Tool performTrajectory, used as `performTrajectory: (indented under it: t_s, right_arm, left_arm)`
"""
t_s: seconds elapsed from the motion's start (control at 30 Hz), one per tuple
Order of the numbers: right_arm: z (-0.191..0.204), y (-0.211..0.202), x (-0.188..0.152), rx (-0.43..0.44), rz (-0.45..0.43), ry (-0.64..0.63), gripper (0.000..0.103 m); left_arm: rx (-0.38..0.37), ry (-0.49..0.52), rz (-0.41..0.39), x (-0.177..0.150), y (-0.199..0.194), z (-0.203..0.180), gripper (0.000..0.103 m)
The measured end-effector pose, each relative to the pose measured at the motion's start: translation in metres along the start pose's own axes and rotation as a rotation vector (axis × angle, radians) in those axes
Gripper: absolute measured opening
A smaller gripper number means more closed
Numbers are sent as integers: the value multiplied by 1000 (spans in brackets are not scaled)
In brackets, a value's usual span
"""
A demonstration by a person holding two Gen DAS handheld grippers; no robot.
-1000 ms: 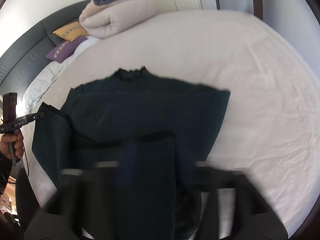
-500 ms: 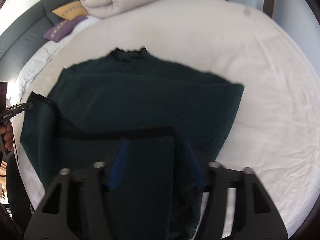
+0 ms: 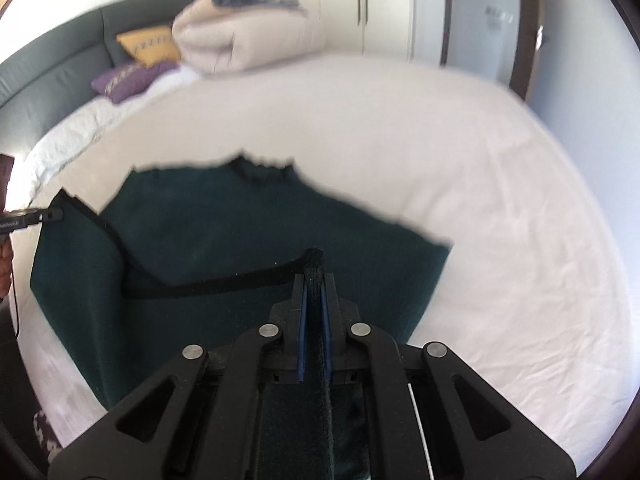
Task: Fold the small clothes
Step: 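Lay the folded hem onto the sweater and open both grippers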
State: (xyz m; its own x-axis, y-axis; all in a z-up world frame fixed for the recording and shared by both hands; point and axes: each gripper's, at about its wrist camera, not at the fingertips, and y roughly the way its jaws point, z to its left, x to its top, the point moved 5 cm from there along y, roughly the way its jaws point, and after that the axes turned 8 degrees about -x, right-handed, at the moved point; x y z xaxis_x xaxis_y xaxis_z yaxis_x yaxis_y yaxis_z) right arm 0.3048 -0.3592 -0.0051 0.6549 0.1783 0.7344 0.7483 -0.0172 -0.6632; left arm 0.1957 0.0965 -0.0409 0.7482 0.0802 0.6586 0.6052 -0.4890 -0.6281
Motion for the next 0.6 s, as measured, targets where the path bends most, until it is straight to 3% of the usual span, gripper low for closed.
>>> performTrajectory:
  t_s: [0.1,0.3,0.47,0.6]
  right_arm:
    - [-14,-14,18,-48,-73,42,6]
    - [-45,-11,32,-155,-105,108,6]
    - [-61,14,37,-188,-79,155,6]
    - [-67,51,32,-199,-17,169,6]
  left_arm:
    - [-3,-10,-45,13,-14,0,6]
    - [1,-23,-92,45,-16,5,6]
    - [18,-6,-123,84,-7,4,5]
    - [42,-7,-72,105,27,12,5]
